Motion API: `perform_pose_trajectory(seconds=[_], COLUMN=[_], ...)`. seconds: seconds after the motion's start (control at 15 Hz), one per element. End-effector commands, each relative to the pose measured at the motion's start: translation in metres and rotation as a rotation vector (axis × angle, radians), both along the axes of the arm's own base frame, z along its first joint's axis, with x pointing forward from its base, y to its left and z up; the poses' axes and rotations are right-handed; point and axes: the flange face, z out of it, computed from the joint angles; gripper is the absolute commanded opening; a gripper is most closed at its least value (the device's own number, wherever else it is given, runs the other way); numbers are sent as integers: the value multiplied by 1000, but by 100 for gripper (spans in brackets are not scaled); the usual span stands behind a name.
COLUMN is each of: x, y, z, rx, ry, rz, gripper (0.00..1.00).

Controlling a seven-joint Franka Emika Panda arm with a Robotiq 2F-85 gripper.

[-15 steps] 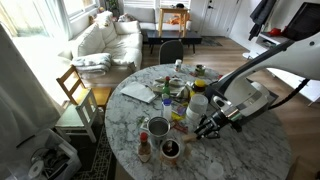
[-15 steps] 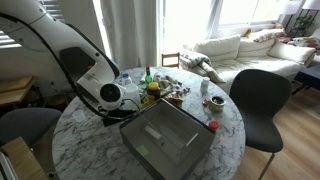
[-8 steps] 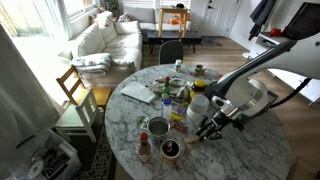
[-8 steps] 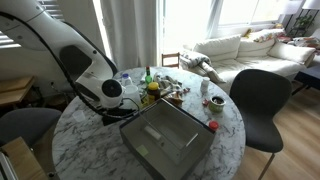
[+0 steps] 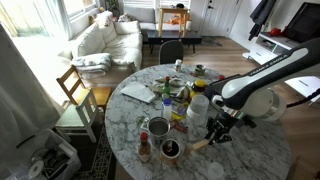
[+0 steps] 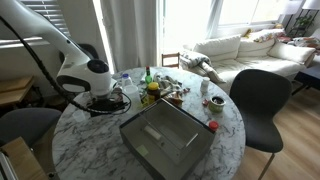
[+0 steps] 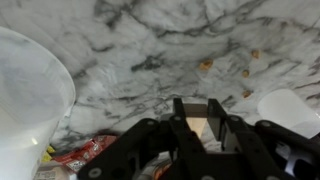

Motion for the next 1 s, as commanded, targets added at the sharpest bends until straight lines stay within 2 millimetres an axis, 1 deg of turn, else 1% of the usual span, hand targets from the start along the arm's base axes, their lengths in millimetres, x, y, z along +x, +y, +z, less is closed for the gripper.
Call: perform_pose_trajectory(seconds=[0.0, 0.13, 0.2, 0.33, 0.47, 0.53, 0.67, 0.8, 0.93], x=[-13, -11, -1, -2, -3, -3, -1, -5, 2], y=[12, 14, 14, 16, 16, 15, 21, 31, 37], z=[25, 37, 25, 34, 37, 37, 42, 34, 30], rx=[-111, -132, -106, -116, -117, -117, -203, -297, -388], ry=[12, 16, 22, 14, 10, 11, 19, 38, 78], rz=[-11, -15, -5, -9, -11, -12, 12, 41, 62], gripper=[7, 7, 29, 29, 29, 7, 7, 7, 7])
